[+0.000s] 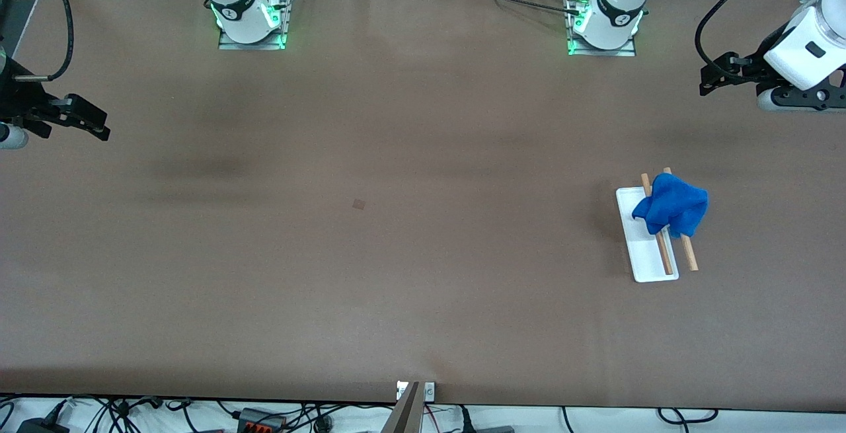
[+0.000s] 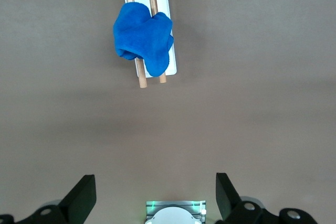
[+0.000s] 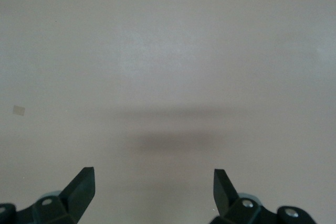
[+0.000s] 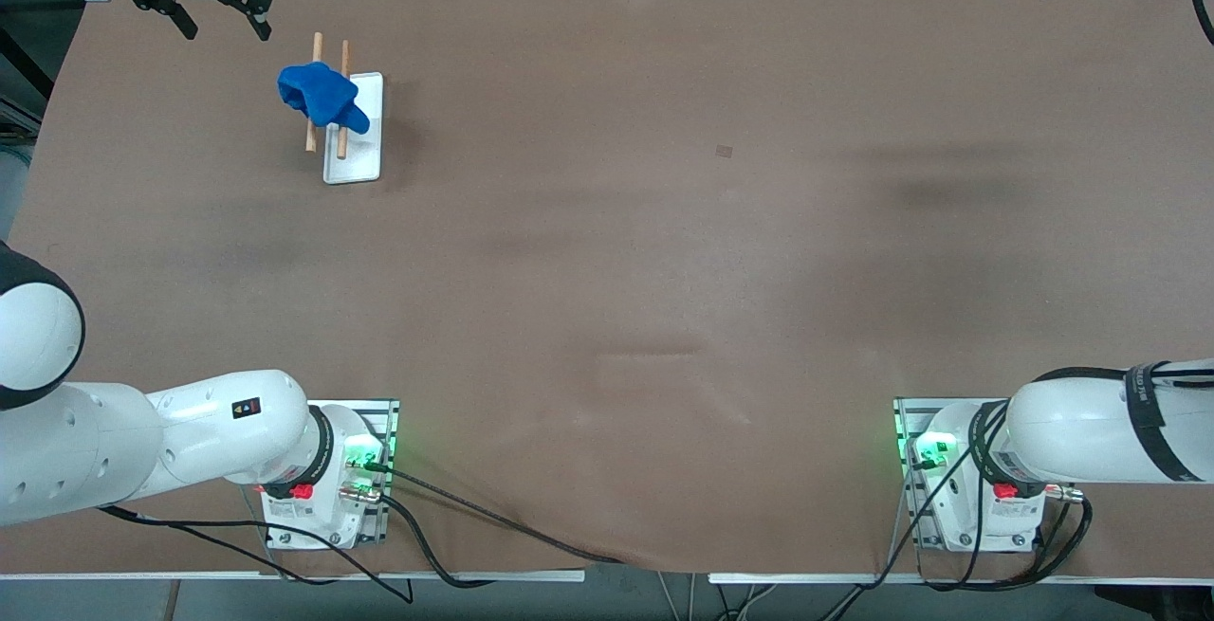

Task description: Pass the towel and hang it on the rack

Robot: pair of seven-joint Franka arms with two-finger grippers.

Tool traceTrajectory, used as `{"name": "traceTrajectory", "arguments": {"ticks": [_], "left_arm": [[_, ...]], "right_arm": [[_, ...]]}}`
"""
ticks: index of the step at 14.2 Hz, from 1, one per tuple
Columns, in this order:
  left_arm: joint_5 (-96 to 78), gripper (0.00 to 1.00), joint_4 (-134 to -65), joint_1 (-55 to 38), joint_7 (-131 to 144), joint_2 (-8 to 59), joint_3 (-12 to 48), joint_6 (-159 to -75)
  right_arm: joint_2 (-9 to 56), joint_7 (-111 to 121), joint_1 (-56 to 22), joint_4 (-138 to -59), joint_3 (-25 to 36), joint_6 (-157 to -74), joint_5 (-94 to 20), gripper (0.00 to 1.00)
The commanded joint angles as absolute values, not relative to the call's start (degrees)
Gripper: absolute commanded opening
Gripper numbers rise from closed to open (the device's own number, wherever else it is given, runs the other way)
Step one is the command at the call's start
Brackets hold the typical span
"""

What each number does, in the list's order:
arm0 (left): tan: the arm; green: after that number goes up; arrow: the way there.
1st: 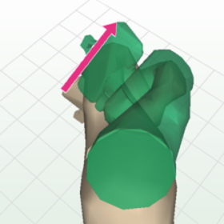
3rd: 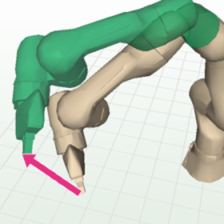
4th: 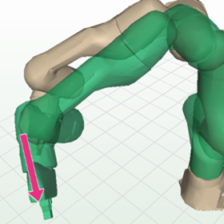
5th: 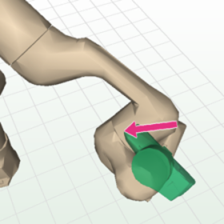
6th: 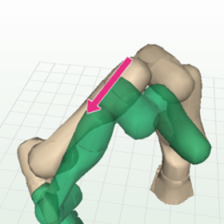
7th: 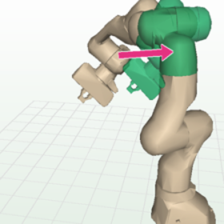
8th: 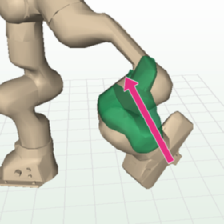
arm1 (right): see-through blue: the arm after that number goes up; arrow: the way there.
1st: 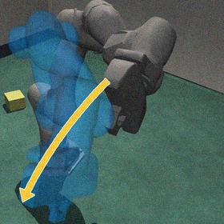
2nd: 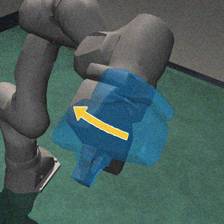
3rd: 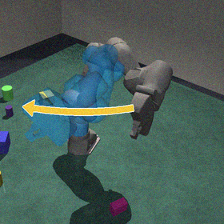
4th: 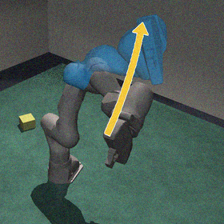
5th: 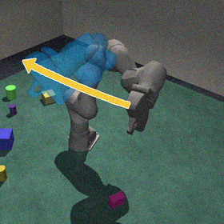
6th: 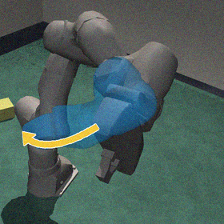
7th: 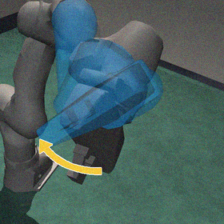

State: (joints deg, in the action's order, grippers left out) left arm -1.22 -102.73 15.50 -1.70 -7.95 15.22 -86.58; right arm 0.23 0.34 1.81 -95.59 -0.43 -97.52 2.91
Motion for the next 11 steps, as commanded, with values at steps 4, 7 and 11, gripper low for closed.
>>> {"name": "traceTrajectory", "arguments": {"ticks": [4,7,11], "left_arm": [[-2.2,1.00,-104.1,14.6,-1.5,-9.6,14.2,-87.4],[-2.2,1.00,-104.1,14.6,-1.4,-9.6,14.2,-87.3],[-2.2,1.00,-104.1,14.6,-1.3,-9.6,14.2,-87.1]], "right_arm": [[-0.4,1.1,2.5,-96.1,-0.9,-97.4,2.2,1.00],[-0.4,1.1,2.5,-96.0,-0.9,-97.6,2.1,1.00],[-0.4,1.1,2.6,-95.9,-0.9,-98.2,2.1,1.00]]}}
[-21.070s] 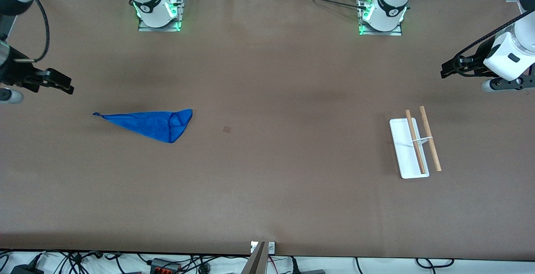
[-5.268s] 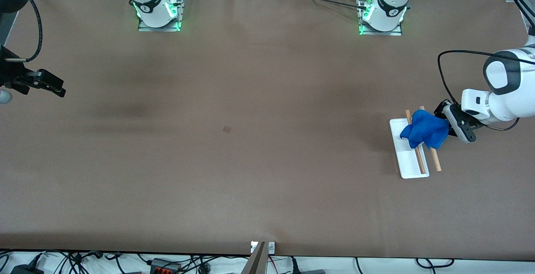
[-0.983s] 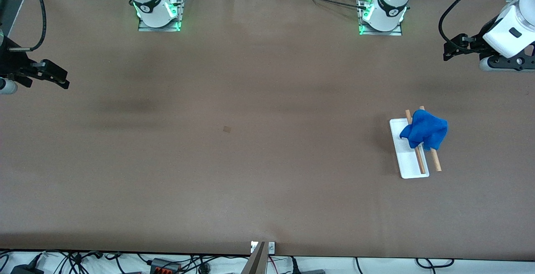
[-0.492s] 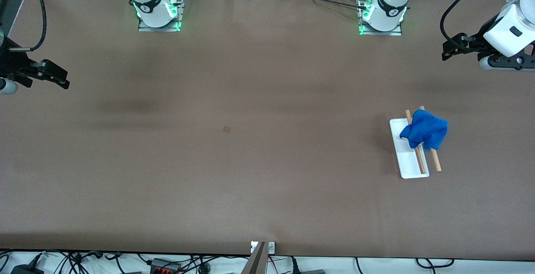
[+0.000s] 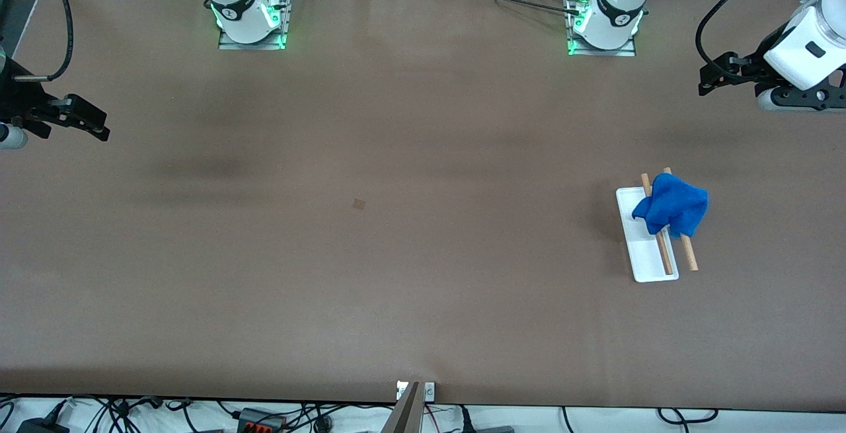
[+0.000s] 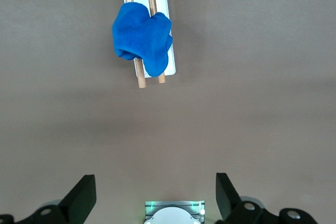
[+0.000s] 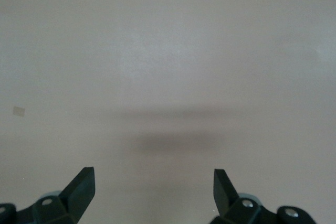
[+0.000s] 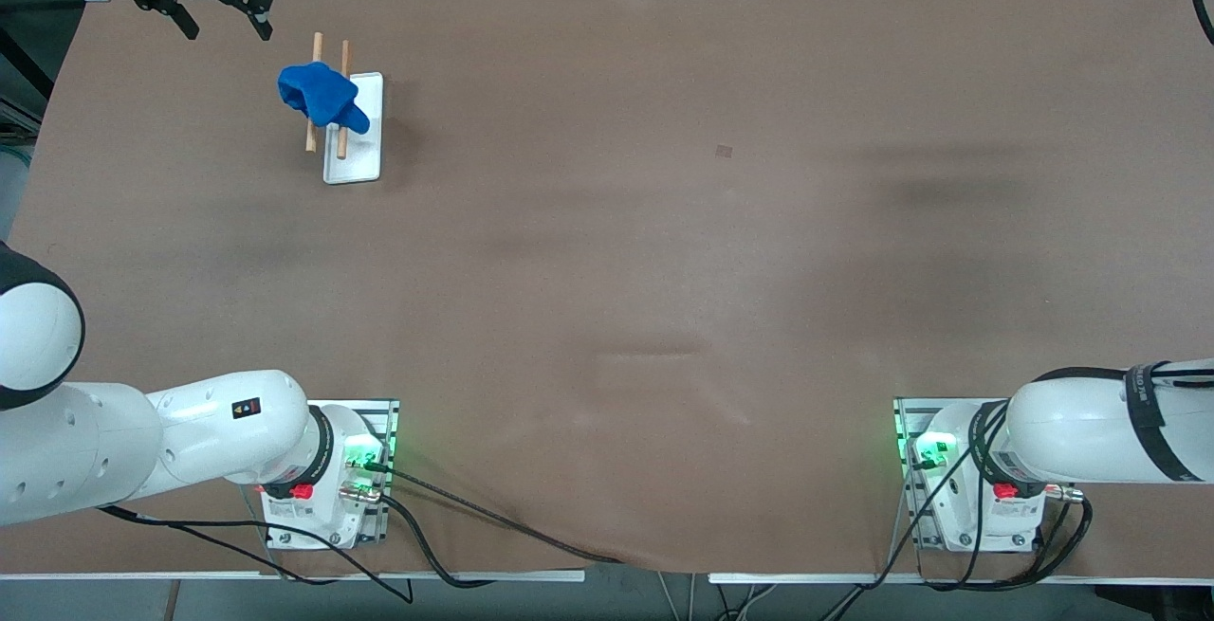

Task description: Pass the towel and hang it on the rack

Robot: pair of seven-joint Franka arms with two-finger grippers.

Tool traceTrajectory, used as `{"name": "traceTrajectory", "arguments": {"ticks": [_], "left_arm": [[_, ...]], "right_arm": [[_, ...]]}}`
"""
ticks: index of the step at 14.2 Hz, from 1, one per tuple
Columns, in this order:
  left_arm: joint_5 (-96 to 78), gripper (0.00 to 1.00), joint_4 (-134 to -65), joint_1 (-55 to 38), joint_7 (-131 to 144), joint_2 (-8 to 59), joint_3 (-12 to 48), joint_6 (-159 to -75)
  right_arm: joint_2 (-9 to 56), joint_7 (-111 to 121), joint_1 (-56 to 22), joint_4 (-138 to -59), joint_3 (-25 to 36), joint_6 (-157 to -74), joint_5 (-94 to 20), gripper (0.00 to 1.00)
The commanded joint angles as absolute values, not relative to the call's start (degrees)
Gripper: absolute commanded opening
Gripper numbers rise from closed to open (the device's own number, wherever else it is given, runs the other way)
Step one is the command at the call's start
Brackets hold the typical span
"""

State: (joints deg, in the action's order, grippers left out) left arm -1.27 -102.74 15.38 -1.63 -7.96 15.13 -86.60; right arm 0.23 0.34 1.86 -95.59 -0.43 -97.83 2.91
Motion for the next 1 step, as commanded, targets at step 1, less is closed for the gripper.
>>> {"name": "traceTrajectory", "arguments": {"ticks": [1], "left_arm": [[-2.2,1.00,-104.1,14.6,-0.7,-9.6,14.2,-87.0]], "right_arm": [[-0.4,1.1,2.6,-95.9,-0.9,-98.1,2.1,1.00]]}}
